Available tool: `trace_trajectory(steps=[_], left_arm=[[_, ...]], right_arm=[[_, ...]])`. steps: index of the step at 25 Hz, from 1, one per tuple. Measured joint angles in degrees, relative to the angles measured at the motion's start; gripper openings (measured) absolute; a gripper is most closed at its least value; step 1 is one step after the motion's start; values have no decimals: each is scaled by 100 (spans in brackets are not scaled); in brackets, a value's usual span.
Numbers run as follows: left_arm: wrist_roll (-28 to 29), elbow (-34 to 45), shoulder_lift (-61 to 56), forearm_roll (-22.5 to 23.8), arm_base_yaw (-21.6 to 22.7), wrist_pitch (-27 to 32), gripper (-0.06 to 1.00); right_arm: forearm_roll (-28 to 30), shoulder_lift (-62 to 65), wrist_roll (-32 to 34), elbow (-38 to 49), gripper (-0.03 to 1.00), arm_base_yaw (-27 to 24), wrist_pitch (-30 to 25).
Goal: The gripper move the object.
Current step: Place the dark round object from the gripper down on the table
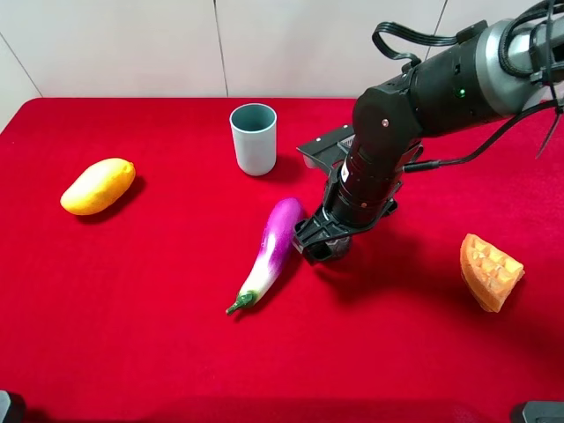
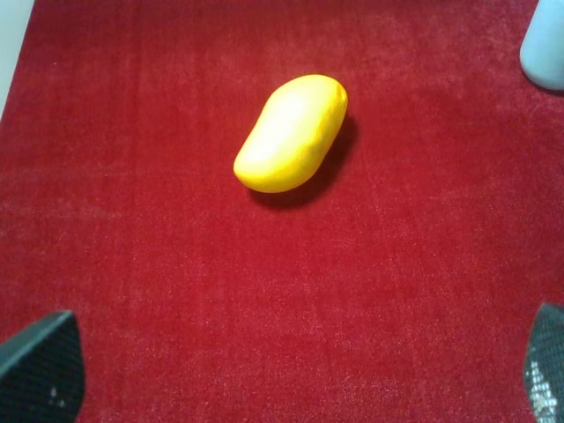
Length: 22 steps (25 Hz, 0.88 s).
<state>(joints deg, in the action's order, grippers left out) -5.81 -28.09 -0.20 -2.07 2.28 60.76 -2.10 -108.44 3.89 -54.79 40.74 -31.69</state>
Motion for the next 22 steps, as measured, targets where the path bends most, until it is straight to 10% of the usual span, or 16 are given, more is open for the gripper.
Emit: trace_trajectory(steps=[22], left_arm=[[0, 0, 0, 0, 0, 0, 99]], right_arm=[[-24, 1252, 0, 0, 69, 0, -988]])
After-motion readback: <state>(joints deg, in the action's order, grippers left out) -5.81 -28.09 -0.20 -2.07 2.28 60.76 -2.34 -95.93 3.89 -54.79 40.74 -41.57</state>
